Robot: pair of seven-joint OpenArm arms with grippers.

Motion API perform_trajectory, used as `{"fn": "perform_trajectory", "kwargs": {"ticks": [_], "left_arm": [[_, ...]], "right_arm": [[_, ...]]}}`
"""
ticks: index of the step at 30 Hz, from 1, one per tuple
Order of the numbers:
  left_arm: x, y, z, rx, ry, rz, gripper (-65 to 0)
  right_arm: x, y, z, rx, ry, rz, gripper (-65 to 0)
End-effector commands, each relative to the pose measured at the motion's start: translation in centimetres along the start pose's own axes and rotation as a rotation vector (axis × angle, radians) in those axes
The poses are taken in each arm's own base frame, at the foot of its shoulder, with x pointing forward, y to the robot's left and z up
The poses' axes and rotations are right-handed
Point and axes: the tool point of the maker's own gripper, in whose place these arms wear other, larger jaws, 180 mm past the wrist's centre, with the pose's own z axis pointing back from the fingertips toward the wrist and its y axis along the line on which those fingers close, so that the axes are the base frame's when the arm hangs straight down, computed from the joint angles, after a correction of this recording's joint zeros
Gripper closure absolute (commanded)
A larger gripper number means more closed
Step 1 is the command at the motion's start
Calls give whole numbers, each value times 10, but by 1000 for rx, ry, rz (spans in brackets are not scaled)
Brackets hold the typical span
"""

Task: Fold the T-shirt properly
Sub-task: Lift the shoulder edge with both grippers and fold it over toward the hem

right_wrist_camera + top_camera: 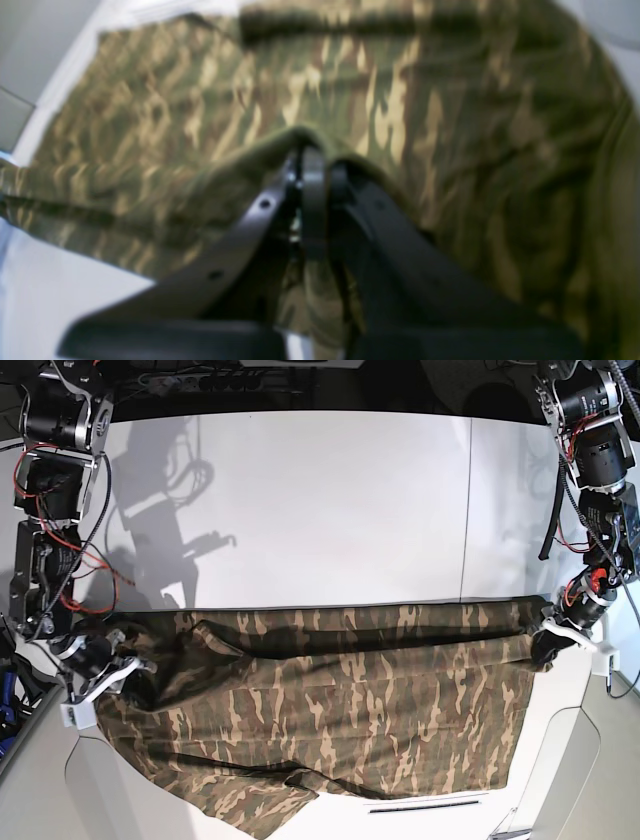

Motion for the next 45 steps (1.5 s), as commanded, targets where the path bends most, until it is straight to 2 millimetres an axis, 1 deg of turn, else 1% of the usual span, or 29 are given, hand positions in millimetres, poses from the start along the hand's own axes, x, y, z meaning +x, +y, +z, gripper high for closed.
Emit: {"fn": "perform_trajectory", "kwargs": {"ticks": [1, 3, 4, 5, 6, 8, 9, 10, 11, 12, 13, 16, 19, 23, 27, 28, 30, 32, 33, 34, 36, 37, 40, 42, 45], "left_arm": [[27, -2, 0, -11, -69, -4, 0], [23, -4, -3, -15, -70, 9, 0], [21, -6, -4, -18, -69, 12, -18], [19, -7, -5, -19, -65, 12, -43], [17, -8, -6, -17, -60, 9, -70], [16, -8, -6, -16, -56, 5, -136], [16, -8, -6, -16, -57, 6, -178], [17, -7, -6, -16, -58, 8, -229], [18, -7, -5, -19, -59, 14, -282], [18, -6, -5, -17, -58, 26, -326], [19, -6, -4, -15, -55, 39, -354], [20, -3, -2, -9, -30, 43, -363], [26, 2, 4, 1, -22, 22, -363], [38, 13, 14, 18, -44, 46, -363], [41, 23, 20, 37, -49, 72, -363], [40, 23, 21, 39, -48, 73, -363], [34, 25, 22, 44, -37, 75, -363], [24, 29, 24, 55, -17, 72, -364], [18, 31, 26, 62, -5, 71, -375], [12, 34, 28, 69, 6, 71, -396], [3, 39, 31, 86, 14, 79, -439], [-1, 42, 32, 97, 16, 82, -447], [-5, 45, 33, 110, 18, 79, -448], [-9, 43, 32, 111, 27, 76, -448], [-20, 40, 30, 109, 42, 82, -448]], "right_arm": [[27, -3, 2, -6, -78, 26, 0], [24, -8, -1, -21, -91, 28, 0], [21, -11, -2, -29, -88, 27, 0], [17, -13, -2, -38, -79, 30, -16], [14, -15, -3, -45, -69, 34, -76], [10, -18, -3, -58, -50, 50, -177], [9, -19, -3, -63, -41, 57, -208], [8, -20, -3, -67, -35, 62, -223], [8, -21, -2, -69, -34, 63, -223], [9, -22, -1, -72, -34, 66, -223], [9, -25, 1, -78, -33, 70, -223], [16, -38, 10, -105, -30, 93, -223], [25, -50, 23, -136, -27, 93, -223], [32, -66, 41, -159, -27, 48, -223], [35, -85, 57, -204, -52, -11, -224], [37, -89, 60, -214, -63, -23, -232], [35, -97, 66, -234, -82, -65, -302], [27, -100, 69, -240, -79, -89, -391], [19, -101, 70, -243, -65, -94, -425], [11, -101, 71, -245, -52, -99, -439], [-4, -102, 72, -248, -27, -109, -439], [-10, -102, 72, -249, -20, -113, -439], [-21, -105, 76, -264, -26, -125, -439], [-29, -108, 79, -282, -48, -135, -439], [-45, -110, 79, -307, -37, -164, -439]]}}
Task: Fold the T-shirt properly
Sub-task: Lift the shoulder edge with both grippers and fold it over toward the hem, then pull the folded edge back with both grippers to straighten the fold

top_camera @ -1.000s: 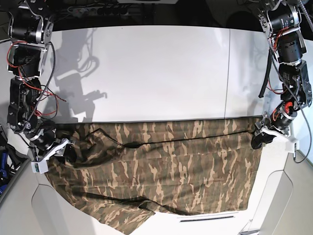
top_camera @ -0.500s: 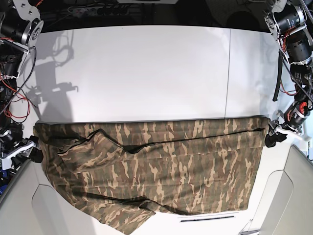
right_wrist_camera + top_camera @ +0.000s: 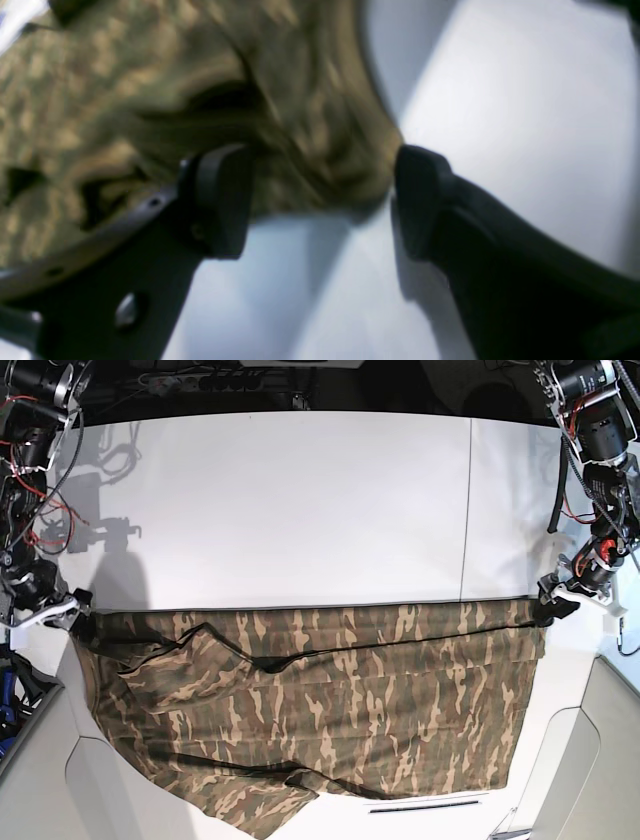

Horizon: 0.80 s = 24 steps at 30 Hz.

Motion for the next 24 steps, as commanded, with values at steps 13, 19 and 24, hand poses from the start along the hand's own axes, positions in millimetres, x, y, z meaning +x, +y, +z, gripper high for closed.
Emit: {"fn": "perform_trajectory", "kwargs": {"ticks": [13, 19, 24], "left_arm": [[-15, -38, -21, -53, -19, -54, -447], [-18, -36, -23, -23, -25, -20, -288], [-17, -36, -23, -23, -26, -21, -6]], "right_arm": [[11, 25, -11, 47, -89, -38, -436], [10, 14, -11, -14, -87, -13, -305], [13, 9, -11, -43, -98, 22, -4]]}}
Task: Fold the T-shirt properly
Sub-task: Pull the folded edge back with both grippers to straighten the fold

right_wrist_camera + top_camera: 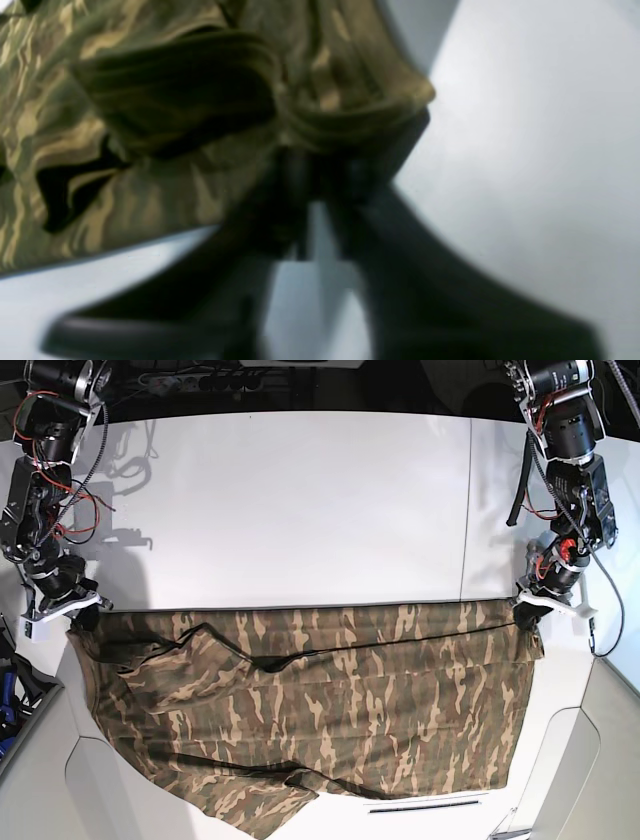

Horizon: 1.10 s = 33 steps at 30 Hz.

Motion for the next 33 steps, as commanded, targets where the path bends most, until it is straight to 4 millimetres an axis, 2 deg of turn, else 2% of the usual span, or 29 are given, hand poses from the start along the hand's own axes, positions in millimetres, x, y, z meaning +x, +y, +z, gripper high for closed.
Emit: {"fn": "perform_trajectory", "kwargs": {"ticks": [1, 5, 10, 17, 22, 27, 33], "left_arm": [[12, 0, 0, 2, -13, -15, 0], [22, -3, 1, -21, -23, -41, 0], [39, -6, 9, -81, -24, -68, 0], [46, -12, 29, -137, 0, -135, 0], [38, -14, 45, -134, 7, -197, 0], [19, -12, 61, -128, 39, -240, 0], [5, -12, 76, -126, 61, -272, 0]], "right_arm": [[28, -1, 2, 4, -73, 18, 0], [31, -1, 1, -5, -54, 56, 0], [31, 12, 6, 53, -19, 115, 0], [26, 21, 33, 70, -24, 176, 0], [11, 21, 54, 61, -12, 230, 0], [-10, 22, 76, 70, 10, 241, 0], [-23, 13, 100, 56, 23, 225, 0]]}}
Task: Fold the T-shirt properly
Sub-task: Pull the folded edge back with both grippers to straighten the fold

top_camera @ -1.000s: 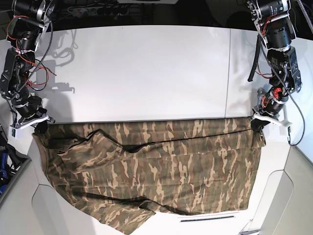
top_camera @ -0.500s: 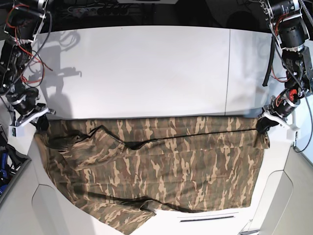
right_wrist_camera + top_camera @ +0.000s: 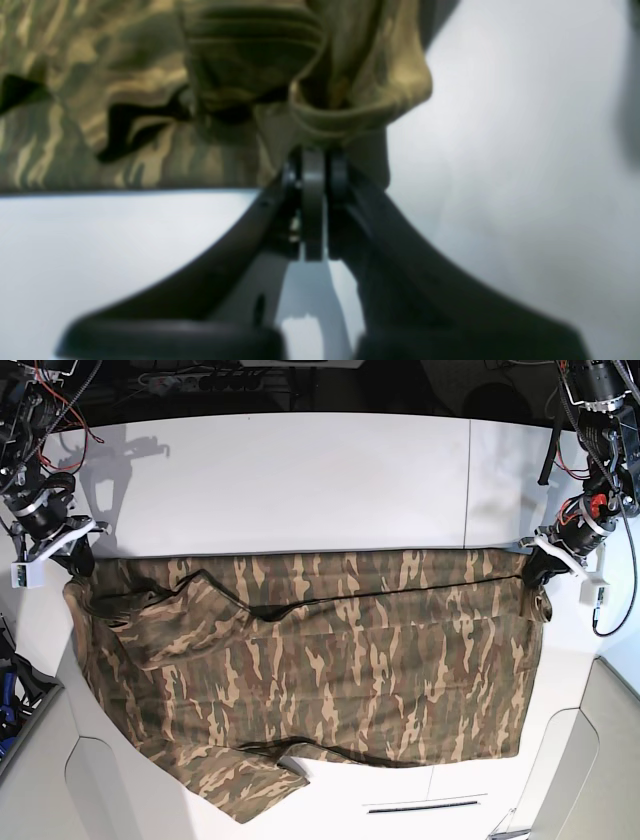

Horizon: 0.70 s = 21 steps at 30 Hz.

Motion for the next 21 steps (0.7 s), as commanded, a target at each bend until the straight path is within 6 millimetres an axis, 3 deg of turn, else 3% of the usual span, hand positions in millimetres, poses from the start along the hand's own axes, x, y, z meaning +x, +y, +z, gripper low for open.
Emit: {"fn": "perform_trajectory", "kwargs": {"ticks": [1, 8, 21], "left_arm": [[20, 0, 7, -7, -56, -30, 0], [17, -9, 27, -3, -56, -91, 0], [-17, -17, 60, 11, 35, -148, 0]], "right_arm": [[13, -3, 8, 2, -44, 13, 0], [-6, 1, 29, 28, -5, -5, 0], [-45, -5, 54, 1, 96, -6, 0]]}}
